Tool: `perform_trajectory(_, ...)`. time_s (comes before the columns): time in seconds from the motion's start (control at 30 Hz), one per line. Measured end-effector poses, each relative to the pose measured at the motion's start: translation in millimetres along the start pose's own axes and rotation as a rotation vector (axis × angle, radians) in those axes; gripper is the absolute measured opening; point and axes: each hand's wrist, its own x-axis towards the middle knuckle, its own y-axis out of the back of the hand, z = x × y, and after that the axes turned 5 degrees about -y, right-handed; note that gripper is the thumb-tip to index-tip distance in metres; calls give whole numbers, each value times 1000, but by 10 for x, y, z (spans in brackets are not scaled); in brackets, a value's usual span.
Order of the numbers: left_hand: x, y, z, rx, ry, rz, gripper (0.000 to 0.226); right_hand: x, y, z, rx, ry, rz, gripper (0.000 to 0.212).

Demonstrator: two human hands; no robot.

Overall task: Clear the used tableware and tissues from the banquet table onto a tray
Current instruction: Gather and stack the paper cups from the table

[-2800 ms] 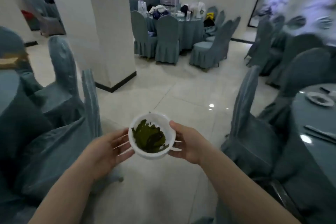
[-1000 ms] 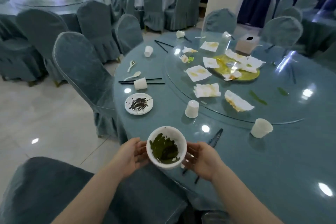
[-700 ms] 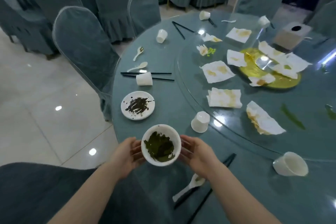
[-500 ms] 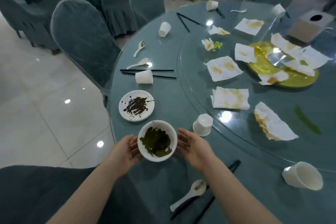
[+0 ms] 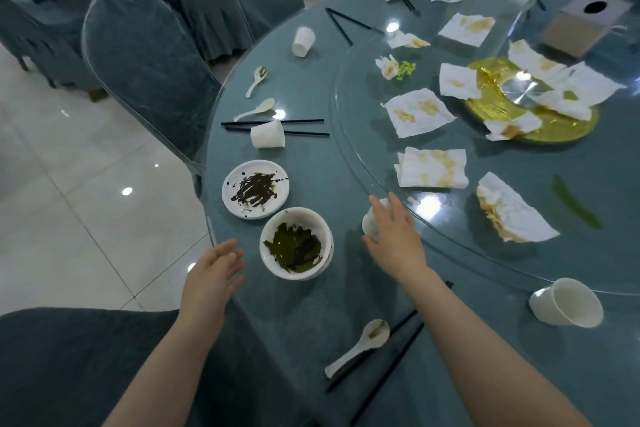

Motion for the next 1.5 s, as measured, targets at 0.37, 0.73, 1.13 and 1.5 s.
perform_trajectory(0.37, -332, 11, 44, 37, -92, -311, 21, -901, 197, 140, 950, -295, 207, 36)
perform_trajectory(0.73, -889, -810, -234, 250, -138, -782, 46, -1438, 191, 290, 1207, -228, -172, 52)
perform_trajectory(1.13, -1077, -1123, -438, 348, -239, -763, 34, -1887, 323, 1486, 974, -574, 330, 23)
perform_trajectory(1.5, -865, -801, -481, 400, -174, -676, 50, -1326, 319, 1947, 549, -694, 469, 36)
